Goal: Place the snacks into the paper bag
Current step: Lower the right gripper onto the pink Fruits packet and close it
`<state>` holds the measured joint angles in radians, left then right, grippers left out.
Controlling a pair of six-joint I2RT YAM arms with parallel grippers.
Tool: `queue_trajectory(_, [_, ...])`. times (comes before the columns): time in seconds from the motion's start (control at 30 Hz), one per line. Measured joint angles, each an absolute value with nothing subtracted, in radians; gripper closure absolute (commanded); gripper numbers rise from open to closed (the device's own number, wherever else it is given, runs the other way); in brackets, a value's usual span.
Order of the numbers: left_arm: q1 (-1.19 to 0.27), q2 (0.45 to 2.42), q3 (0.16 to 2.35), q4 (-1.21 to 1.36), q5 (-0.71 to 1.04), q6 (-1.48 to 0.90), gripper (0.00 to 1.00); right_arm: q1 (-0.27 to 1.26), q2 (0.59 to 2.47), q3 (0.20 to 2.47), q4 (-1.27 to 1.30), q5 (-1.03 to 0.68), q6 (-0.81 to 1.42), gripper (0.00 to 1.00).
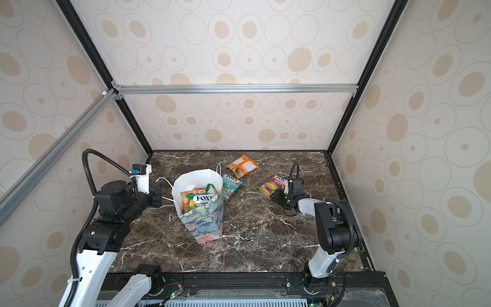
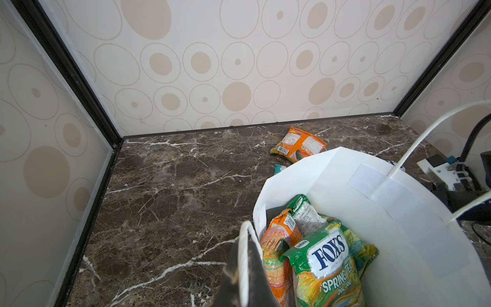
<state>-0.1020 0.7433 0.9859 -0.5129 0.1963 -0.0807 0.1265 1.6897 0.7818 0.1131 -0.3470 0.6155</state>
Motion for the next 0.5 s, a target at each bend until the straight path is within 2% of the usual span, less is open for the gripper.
queue_trajectory(0.33, [-0.102,0.743,0.986,-0.513,0.196,-0.081,1.00,0.121,1.696,0.782,0.123,-0.367,0.621,0.57])
queue_trajectory(0.5, [-0.102,0.743,0.986,-0.513,0.196,-0.081,1.00,0.118,1.696,0.782,0.129,-0.371,0.624,0.66])
